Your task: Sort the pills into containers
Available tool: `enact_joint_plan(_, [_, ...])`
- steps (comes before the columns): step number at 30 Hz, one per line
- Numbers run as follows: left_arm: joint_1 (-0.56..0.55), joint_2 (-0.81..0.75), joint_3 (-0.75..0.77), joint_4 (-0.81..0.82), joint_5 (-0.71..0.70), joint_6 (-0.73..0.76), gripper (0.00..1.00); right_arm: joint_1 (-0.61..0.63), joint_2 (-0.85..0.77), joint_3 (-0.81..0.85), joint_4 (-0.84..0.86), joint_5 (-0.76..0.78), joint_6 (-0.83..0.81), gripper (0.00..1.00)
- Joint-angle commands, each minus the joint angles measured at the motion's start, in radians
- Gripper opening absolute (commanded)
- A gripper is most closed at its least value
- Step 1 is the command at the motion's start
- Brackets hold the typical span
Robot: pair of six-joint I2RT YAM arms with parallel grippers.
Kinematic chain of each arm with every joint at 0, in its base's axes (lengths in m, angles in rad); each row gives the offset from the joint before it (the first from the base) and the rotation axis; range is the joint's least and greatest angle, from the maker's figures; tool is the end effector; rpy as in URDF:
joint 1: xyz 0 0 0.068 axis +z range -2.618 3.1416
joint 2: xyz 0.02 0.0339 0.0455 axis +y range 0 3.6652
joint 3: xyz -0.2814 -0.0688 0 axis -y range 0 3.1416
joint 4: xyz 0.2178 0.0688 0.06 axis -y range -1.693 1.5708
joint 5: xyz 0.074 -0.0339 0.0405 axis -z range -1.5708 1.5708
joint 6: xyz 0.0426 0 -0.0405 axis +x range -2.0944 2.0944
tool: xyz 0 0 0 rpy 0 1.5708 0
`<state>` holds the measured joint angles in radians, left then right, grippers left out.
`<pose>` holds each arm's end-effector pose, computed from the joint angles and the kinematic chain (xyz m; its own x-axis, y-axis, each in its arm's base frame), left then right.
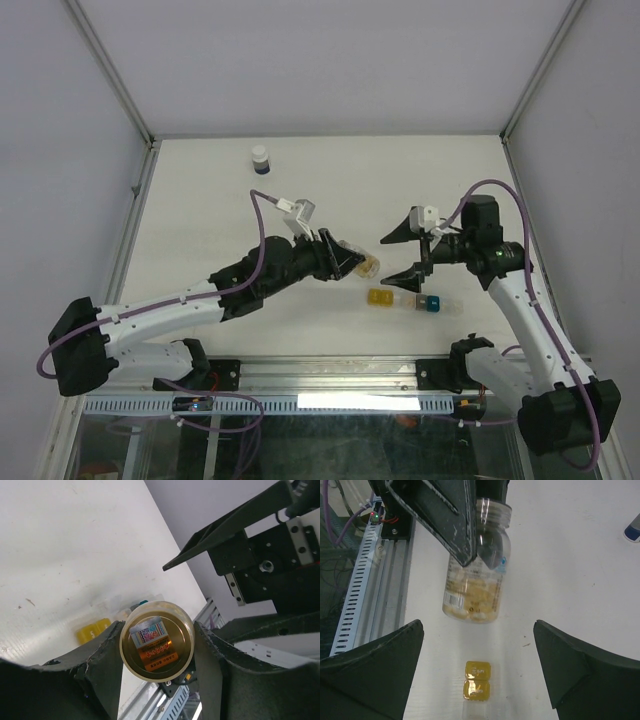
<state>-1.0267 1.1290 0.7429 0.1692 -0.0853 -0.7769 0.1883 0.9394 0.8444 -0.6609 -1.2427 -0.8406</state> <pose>0.1262 -0.2015 0.3164 -0.6469 -0.2802 -0.7092 0.4991 0.5476 -0.6716 0.1302 0.0659 0.3195 0.0996 -0.2254 -0.9692 -0.9936 0.0295 -0.1090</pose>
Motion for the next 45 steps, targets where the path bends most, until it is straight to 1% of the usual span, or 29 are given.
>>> enact_joint_plan(1, [-0.070, 0.076, 0.086, 0.098, -0.216, -0.095, 0.00, 0.047, -0.016, 0.032, 0.160, 0.032, 0.170, 0.94])
enact_joint_plan(4, [-0.109, 0.129, 0.140, 0.080, -0.293, -0.101, 0.00, 0.072, -0.017, 0.010, 0.244, 0.070, 0.267, 0.93])
enact_joint_plan(9, [-0.146, 0.170, 0.188, 0.068, -0.373, -0.119, 0.00, 0.094, -0.019, -0.034, 0.305, 0.162, 0.323, 0.90])
enact_joint_plan(15, [-0.156, 0.196, 0.219, 0.058, -0.380, -0.124, 0.00, 0.113, -0.022, -0.085, 0.354, 0.199, 0.339, 0.83])
enact_joint_plan(18, [-0.159, 0.209, 0.239, 0.050, -0.372, -0.123, 0.00, 0.119, -0.018, -0.081, 0.363, 0.198, 0.341, 0.76])
enact_joint_plan(27, [-0.162, 0.225, 0.256, 0.048, -0.343, -0.117, 0.00, 0.125, -0.019, -0.069, 0.350, 0.124, 0.319, 0.59])
enact_joint_plan(28, [-0.161, 0.226, 0.257, 0.047, -0.340, -0.114, 0.00, 0.125, -0.020, -0.069, 0.343, 0.112, 0.312, 0.56])
enact_joint_plan(31, [-0.161, 0.229, 0.260, 0.047, -0.331, -0.110, 0.00, 0.125, -0.024, -0.068, 0.317, 0.088, 0.289, 0.39])
enact_joint_plan(33, [-0.162, 0.229, 0.260, 0.047, -0.325, -0.105, 0.06, 0.125, -0.028, -0.068, 0.304, 0.079, 0.274, 0.25])
enact_joint_plan(35, [-0.161, 0.224, 0.259, 0.051, -0.316, -0.095, 0.15, 0.123, -0.030, -0.066, 0.287, 0.068, 0.262, 0.13])
enact_joint_plan(37, [-0.161, 0.214, 0.252, 0.061, -0.303, -0.077, 0.35, 0.115, -0.031, -0.067, 0.273, 0.052, 0.257, 0.06])
enact_joint_plan(38, [-0.161, 0.201, 0.243, 0.069, -0.299, -0.066, 0.48, 0.108, -0.030, -0.068, 0.266, 0.041, 0.255, 0.04])
enact_joint_plan(40, [-0.161, 0.172, 0.217, 0.090, -0.291, -0.035, 0.65, 0.088, -0.034, -0.070, 0.257, 0.006, 0.256, 0.00])
enact_joint_plan(41, [-0.162, 0.154, 0.201, 0.100, -0.291, -0.017, 0.74, 0.073, -0.039, -0.072, 0.255, -0.017, 0.259, 0.00])
enact_joint_plan(45, [-0.161, 0.074, 0.133, 0.140, -0.281, 0.068, 0.97, 0.030, -0.051, -0.086, 0.253, -0.070, 0.267, 0.00])
